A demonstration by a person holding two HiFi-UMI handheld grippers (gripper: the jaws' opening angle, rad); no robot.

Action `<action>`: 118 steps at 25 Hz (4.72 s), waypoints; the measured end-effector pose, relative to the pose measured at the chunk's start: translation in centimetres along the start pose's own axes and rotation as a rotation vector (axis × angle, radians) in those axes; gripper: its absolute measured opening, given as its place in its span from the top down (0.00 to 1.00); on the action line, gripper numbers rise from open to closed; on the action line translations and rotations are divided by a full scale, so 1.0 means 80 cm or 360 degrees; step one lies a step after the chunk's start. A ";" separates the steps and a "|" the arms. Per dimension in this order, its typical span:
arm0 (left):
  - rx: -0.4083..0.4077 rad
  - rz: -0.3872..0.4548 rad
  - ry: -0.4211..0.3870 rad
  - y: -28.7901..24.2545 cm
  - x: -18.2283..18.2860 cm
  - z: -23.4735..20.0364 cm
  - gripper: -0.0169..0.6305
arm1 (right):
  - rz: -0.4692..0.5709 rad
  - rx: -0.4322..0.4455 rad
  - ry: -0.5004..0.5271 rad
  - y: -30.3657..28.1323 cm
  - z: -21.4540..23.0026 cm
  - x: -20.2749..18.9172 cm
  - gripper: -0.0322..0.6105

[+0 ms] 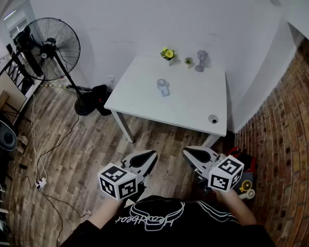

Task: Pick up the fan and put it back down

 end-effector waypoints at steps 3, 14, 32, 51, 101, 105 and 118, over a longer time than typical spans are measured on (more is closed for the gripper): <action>0.0001 0.0005 0.0008 0.001 0.002 -0.016 0.92 | -0.0015 -0.0030 0.0019 -0.014 0.001 0.001 0.95; 0.0016 0.0056 -0.0008 0.031 0.027 -0.072 0.92 | 0.0095 -0.0387 -0.0015 -0.058 0.019 0.017 0.84; 0.0127 0.0076 0.0073 0.070 0.033 -0.205 0.92 | -0.0054 -0.0421 0.0033 -0.183 0.036 -0.016 0.49; 0.0176 -0.0148 0.0157 -0.165 0.126 -0.420 0.92 | -0.0190 -0.0462 -0.0122 -0.356 0.310 0.019 0.42; -0.0289 -0.0374 0.0022 -0.299 0.229 -0.627 0.92 | -0.0842 -0.1143 0.0012 -0.506 0.460 -0.065 0.60; -0.0298 -0.0373 0.0023 -0.292 0.229 -0.630 0.92 | -0.0836 -0.1159 -0.0008 -0.505 0.459 -0.067 0.61; -0.0335 -0.0386 0.0027 -0.278 0.220 -0.588 0.92 | -0.0577 -0.1057 -0.0144 -0.482 0.416 -0.043 0.61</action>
Point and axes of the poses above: the fingertips, and each gripper's own axes: y backward along the fingers, z to its right, x out of its top, the point moved 10 cm from there along y, backward along the fingers, and after that the axes turned 6 degrees about z, right-handed, at the moved point
